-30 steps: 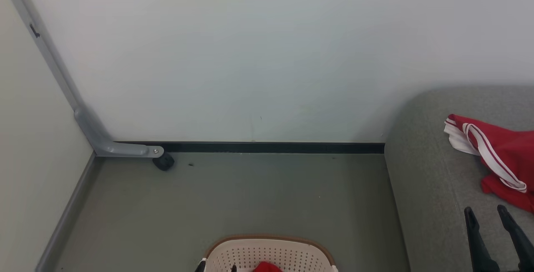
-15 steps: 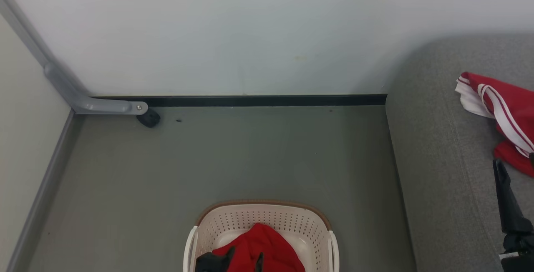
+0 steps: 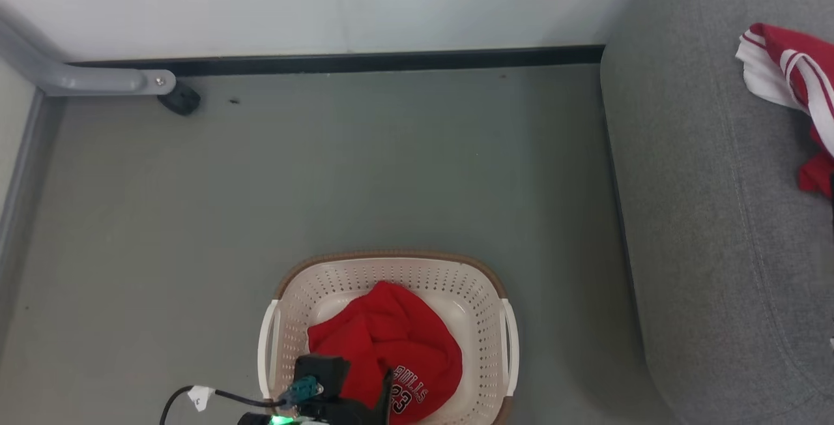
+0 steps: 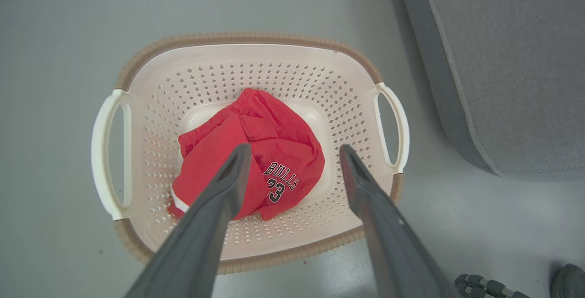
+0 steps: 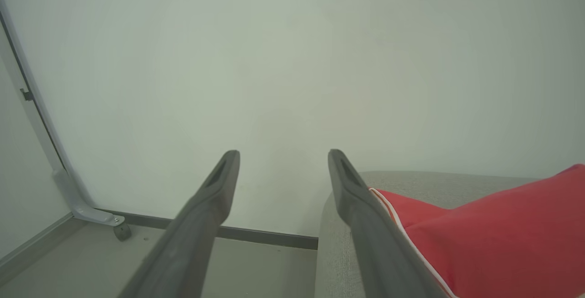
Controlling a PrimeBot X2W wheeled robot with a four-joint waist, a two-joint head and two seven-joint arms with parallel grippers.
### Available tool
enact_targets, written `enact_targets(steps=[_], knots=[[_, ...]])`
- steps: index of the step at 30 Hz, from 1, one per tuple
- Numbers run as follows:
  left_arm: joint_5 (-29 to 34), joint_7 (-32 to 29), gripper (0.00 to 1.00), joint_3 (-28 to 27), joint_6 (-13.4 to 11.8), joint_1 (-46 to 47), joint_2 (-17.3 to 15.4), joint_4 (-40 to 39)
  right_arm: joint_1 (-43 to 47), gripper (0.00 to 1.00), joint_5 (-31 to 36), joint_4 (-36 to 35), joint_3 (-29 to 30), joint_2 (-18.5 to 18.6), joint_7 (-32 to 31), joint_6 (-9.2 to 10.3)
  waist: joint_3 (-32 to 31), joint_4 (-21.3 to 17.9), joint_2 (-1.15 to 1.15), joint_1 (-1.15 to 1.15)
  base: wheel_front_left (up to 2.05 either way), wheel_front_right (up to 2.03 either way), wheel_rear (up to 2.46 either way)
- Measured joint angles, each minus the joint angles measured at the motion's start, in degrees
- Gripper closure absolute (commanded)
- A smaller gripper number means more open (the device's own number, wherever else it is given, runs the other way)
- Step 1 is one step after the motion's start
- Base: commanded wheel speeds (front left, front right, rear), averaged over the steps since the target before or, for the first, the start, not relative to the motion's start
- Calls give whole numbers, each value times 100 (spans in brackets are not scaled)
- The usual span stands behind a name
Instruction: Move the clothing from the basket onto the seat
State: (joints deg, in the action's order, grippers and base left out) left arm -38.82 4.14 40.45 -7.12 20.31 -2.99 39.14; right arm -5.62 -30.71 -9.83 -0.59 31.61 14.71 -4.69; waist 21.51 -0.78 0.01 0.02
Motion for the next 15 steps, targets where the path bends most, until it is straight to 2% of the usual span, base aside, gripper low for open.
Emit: enact_targets(steps=[5, 15], knots=[[-146, 8, 0, -8, 1, 416, 26, 471, -127, 0, -168, -242, 185, 100, 0, -88, 424, -112, 0, 0, 0, 0, 0], [-25, -210, 0, 75, 1, 1385, 55, 1478, -288, 0, -430, -487, 553, 198, 0, -175, 1280, -338, 0, 0, 0, 0, 0]])
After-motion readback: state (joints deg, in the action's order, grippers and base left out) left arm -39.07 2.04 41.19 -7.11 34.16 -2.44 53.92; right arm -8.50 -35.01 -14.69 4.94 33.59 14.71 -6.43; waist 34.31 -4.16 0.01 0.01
